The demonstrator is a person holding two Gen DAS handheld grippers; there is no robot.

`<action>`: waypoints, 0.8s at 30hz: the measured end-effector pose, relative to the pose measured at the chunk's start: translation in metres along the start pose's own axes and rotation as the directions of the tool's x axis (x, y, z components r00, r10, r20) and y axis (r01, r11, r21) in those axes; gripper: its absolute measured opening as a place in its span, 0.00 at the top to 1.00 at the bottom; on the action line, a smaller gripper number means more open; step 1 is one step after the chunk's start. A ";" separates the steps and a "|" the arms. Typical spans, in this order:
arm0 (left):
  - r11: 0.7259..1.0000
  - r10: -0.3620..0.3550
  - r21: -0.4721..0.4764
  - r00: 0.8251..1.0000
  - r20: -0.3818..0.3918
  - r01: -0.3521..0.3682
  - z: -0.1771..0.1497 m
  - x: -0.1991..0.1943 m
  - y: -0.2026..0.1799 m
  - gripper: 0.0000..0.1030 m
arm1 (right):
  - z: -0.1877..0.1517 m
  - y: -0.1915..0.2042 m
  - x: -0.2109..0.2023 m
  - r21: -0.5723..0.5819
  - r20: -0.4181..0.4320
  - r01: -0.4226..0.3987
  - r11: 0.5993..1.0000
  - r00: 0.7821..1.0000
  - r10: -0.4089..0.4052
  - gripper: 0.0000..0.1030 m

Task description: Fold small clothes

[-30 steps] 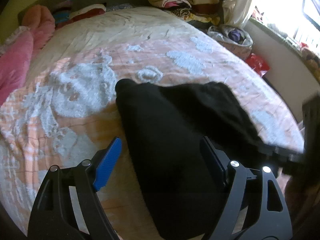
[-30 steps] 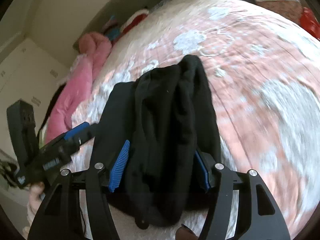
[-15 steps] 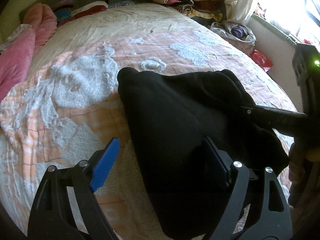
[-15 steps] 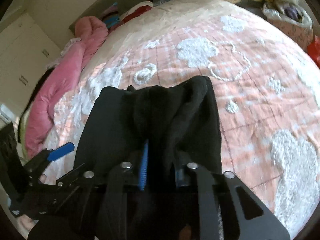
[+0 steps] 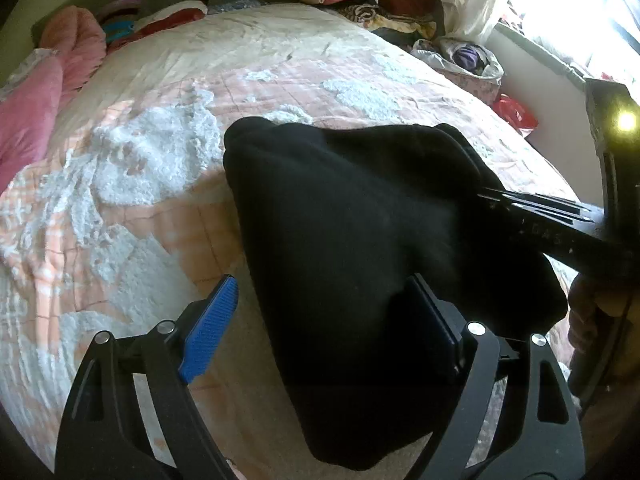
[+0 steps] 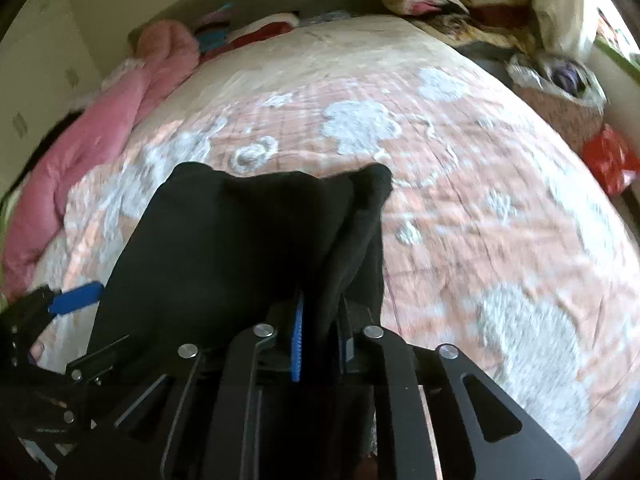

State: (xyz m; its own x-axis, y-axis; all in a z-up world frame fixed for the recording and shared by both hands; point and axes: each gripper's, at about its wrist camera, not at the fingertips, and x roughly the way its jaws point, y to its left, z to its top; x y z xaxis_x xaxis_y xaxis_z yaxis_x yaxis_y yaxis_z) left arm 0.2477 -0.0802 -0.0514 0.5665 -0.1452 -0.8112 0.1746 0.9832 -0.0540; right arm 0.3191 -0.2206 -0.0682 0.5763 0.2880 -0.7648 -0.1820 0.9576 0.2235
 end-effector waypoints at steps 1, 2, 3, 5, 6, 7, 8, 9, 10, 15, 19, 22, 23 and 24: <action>1.000 0.004 0.001 1.000 0.000 -0.004 0.000 -0.001 0.000 0.25 | -0.002 -0.002 -0.004 0.014 0.004 0.004 1.000 1.000 -0.004 0.74; 1.000 0.004 0.000 1.000 0.001 -0.004 0.000 -0.002 0.000 0.25 | -0.004 -0.003 -0.007 0.025 0.006 0.005 1.000 1.000 -0.006 0.73; 1.000 0.004 -0.001 1.000 0.001 -0.004 -0.001 -0.003 0.000 0.25 | -0.007 -0.004 -0.012 0.035 0.009 0.009 0.999 1.000 -0.010 0.69; 1.000 0.006 0.001 1.000 0.002 -0.006 -0.002 -0.005 0.000 0.25 | -0.014 -0.004 -0.025 0.024 0.026 0.020 1.000 0.999 -0.021 0.64; 1.000 0.007 0.001 1.000 0.004 -0.007 -0.003 -0.007 0.000 0.25 | -0.016 -0.005 -0.033 0.020 0.038 0.029 0.999 0.999 -0.030 0.61; 1.000 0.005 0.000 1.000 0.006 -0.005 -0.004 -0.009 0.000 0.25 | -0.020 -0.005 -0.041 0.019 0.052 0.034 0.999 0.998 -0.035 0.55; 1.000 0.003 0.000 1.000 0.008 -0.003 -0.004 -0.011 -0.001 0.24 | -0.024 -0.005 -0.052 0.023 0.076 0.032 0.999 0.997 -0.034 0.47; 1.000 0.001 -0.002 1.000 0.013 -0.001 -0.006 -0.015 -0.001 0.24 | -0.027 -0.005 -0.061 0.027 0.093 0.027 0.999 0.995 -0.029 0.44; 1.000 -0.001 -0.002 1.000 0.017 0.002 -0.007 -0.018 -0.001 0.24 | -0.030 -0.004 -0.070 0.032 0.111 0.023 0.999 0.994 -0.026 0.40; 1.000 -0.007 0.003 0.999 0.051 0.007 -0.016 -0.042 -0.005 0.21 | -0.052 0.001 -0.121 0.039 0.206 0.020 0.999 0.978 -0.028 0.16; 1.000 -0.010 0.004 0.996 0.088 0.010 -0.028 -0.067 -0.007 0.15 | -0.073 0.011 -0.157 0.025 0.271 0.030 0.999 0.962 -0.036 0.07; 1.000 -0.010 -0.001 0.993 0.115 0.010 -0.040 -0.087 -0.007 0.09 | -0.092 0.021 -0.174 -0.003 0.297 0.058 0.998 0.953 -0.055 0.05; 1.000 -0.010 0.001 0.992 0.124 0.010 -0.046 -0.095 -0.007 0.09 | -0.098 0.024 -0.178 -0.013 0.303 0.067 0.998 0.951 -0.060 0.04; 1.000 -0.008 0.001 0.991 0.130 0.008 -0.050 -0.100 -0.007 0.09 | -0.106 0.028 -0.182 -0.020 0.307 0.081 0.996 0.949 -0.071 0.04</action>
State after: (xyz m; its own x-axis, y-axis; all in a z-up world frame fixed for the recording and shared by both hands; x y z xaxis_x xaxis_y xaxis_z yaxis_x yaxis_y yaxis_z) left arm 0.1494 -0.0672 0.0010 0.6650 -0.1661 -0.7282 0.1802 0.9818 -0.0594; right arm 0.1246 -0.2476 0.0125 0.8043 0.2081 -0.5566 -0.1501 0.9774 0.1485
